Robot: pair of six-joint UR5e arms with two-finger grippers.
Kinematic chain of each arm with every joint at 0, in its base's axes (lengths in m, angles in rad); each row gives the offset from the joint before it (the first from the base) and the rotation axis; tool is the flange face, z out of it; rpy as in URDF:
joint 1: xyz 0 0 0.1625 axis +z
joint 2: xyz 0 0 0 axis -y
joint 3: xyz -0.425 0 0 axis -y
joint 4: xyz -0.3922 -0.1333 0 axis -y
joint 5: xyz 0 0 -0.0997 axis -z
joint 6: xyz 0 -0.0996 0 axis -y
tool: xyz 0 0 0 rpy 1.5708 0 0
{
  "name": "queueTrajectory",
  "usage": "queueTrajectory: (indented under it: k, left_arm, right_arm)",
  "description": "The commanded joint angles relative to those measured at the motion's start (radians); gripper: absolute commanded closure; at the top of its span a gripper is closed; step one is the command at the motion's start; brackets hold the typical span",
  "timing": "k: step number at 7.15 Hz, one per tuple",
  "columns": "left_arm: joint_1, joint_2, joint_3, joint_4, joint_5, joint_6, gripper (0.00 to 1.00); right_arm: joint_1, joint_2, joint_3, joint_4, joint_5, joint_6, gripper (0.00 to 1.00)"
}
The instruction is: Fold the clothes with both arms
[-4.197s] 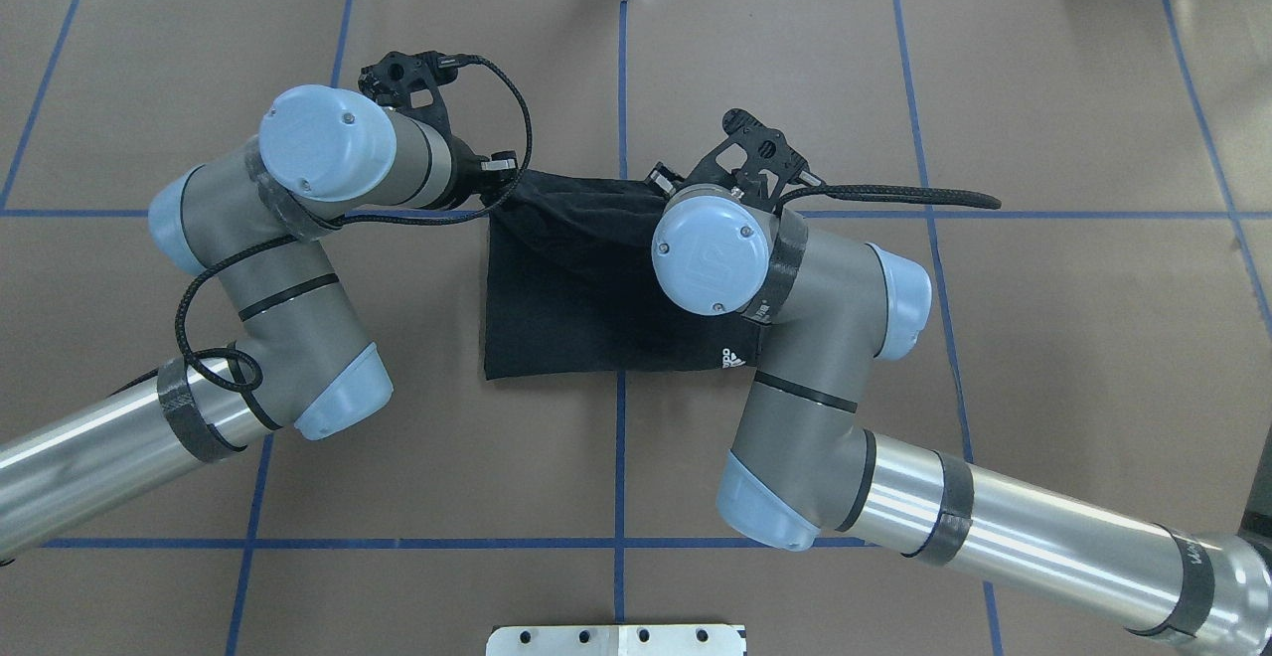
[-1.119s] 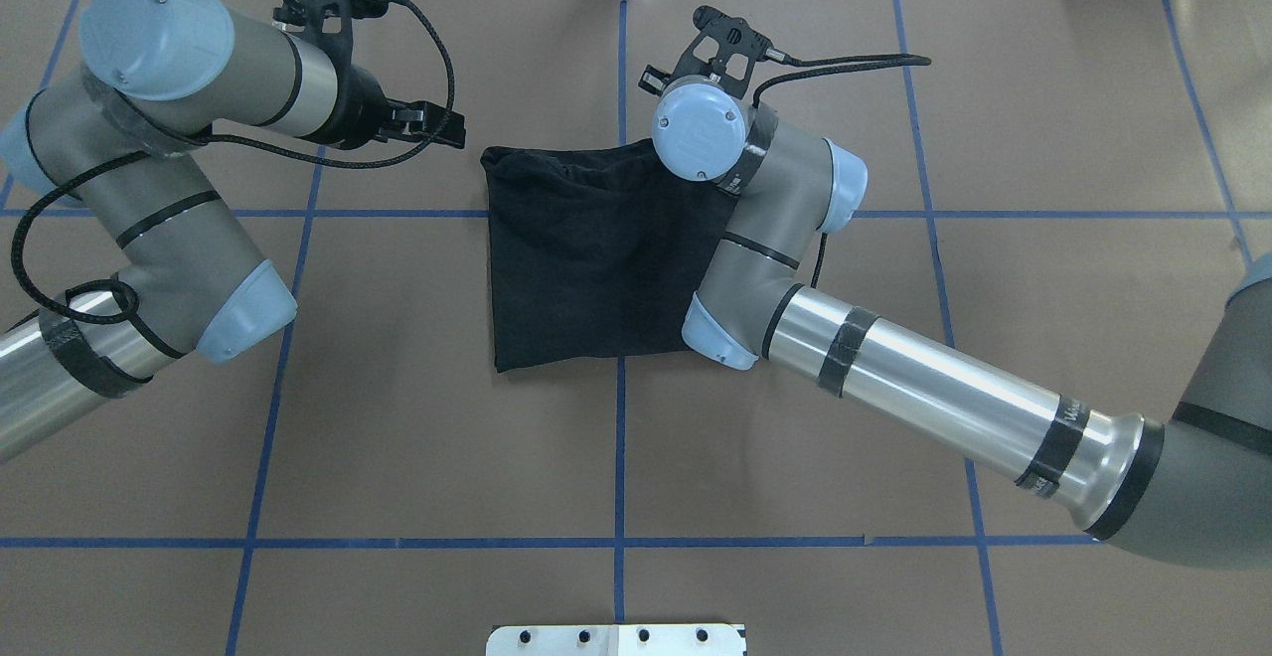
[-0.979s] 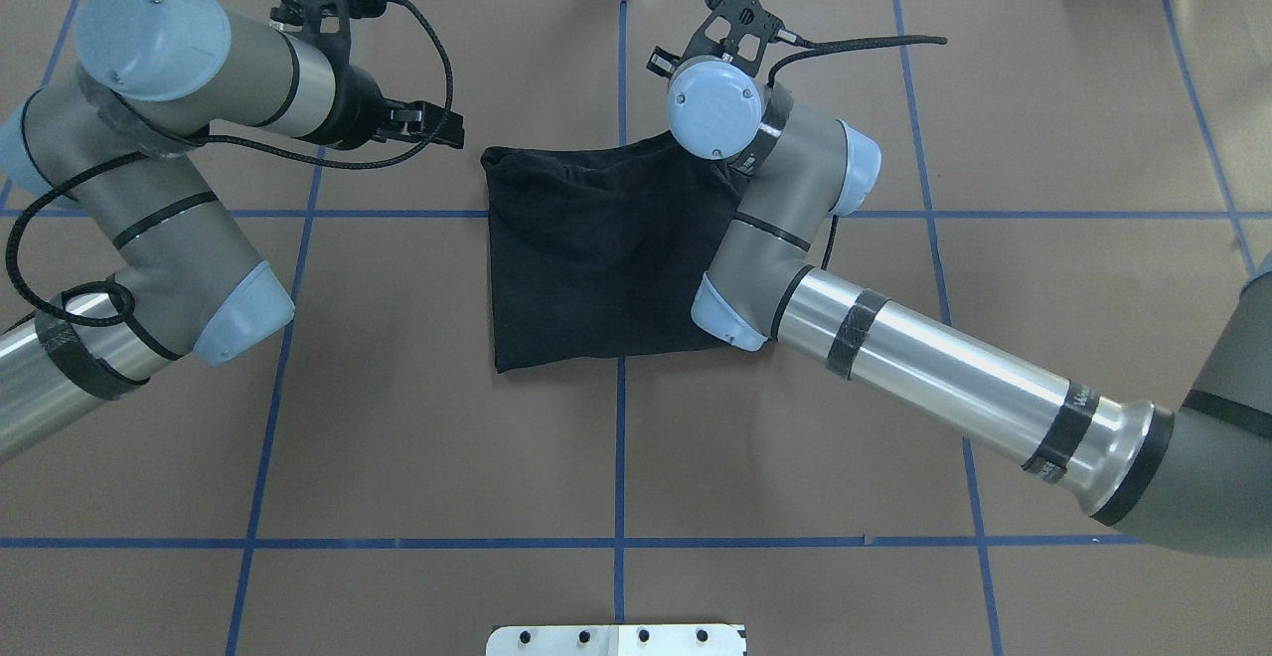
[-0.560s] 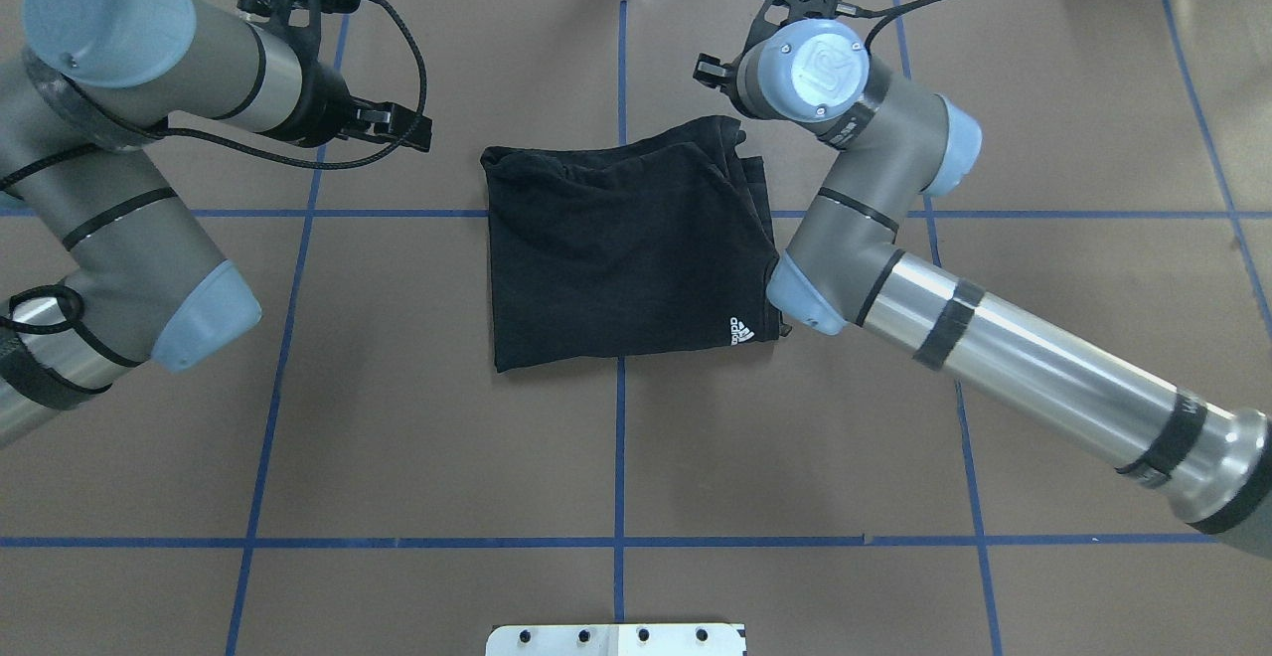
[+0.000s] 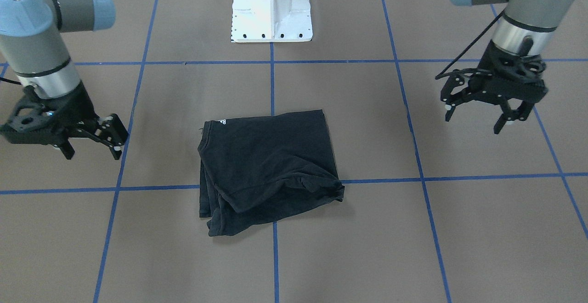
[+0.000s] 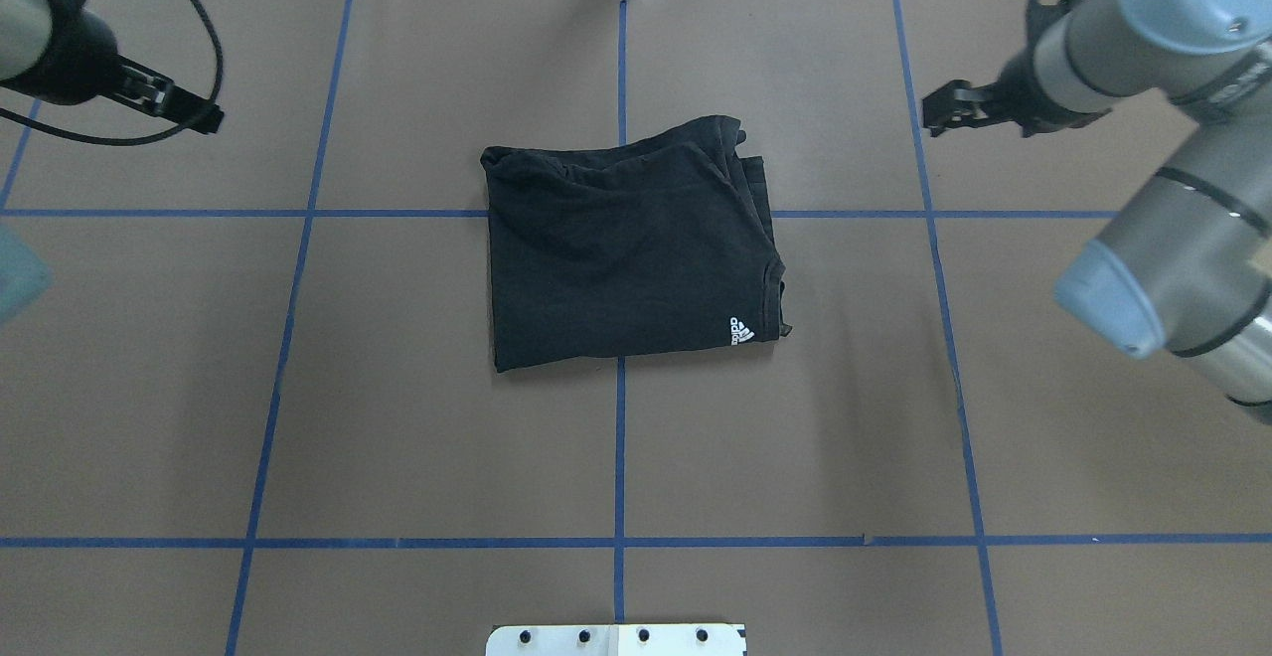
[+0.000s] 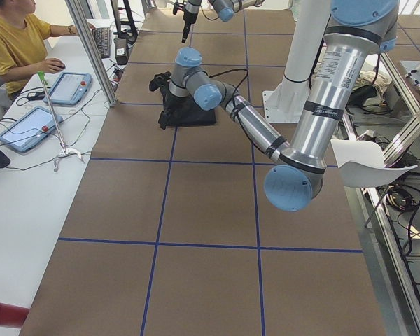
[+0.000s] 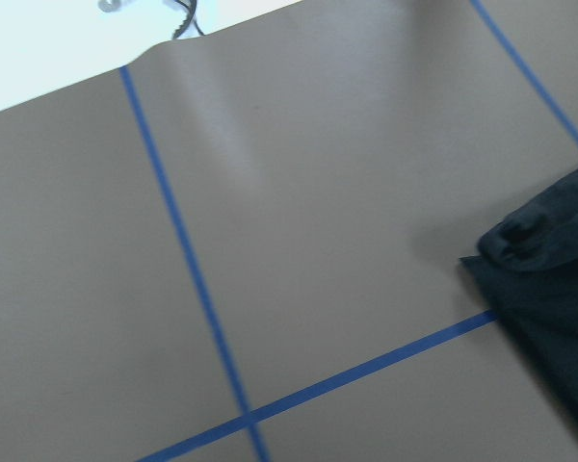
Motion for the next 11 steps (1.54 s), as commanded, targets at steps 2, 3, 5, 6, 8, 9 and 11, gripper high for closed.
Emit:
queueTrajectory:
  k: [2,3,5,6,8,9,11]
  left_arm:
    - [-0.222,0.157,0.006,0.018,-0.089,0.262,0.00]
    - [-0.283,0.194,0.019,0.023,-0.101,0.359,0.00]
    - [-0.394,0.265,0.125,0.024,-0.232,0.546,0.00]
    - [-0.397,0.280,0.158,0.028,-0.242,0.555,0.00]
    - [-0.399,0.370,0.212,-0.007,-0.250,0.556,0.00]
    - [-0.400,0.386,0.213,-0.017,-0.251,0.558,0.00]
    - [-0.407,0.444,0.201,-0.040,-0.300,0.558,0.00]
  right_arm:
    - [0.349,-0.327,0.038,-0.042,0.231,-0.700,0.00]
    - [0.457,-0.382,-0.025,-0.042,0.351,-0.820,0.00]
    - [0.583,-0.551,-0.058,-0.036,0.382,-0.992,0.00]
    - [0.603,-0.608,-0.058,-0.036,0.376,-0.992,0.00]
    - [0.606,-0.630,-0.077,-0.039,0.376,-0.990,0.00]
    - [0.614,-0.628,-0.079,-0.036,0.389,-0.989,0.00]
    - [0.614,-0.616,-0.065,-0.035,0.380,-0.989,0.00]
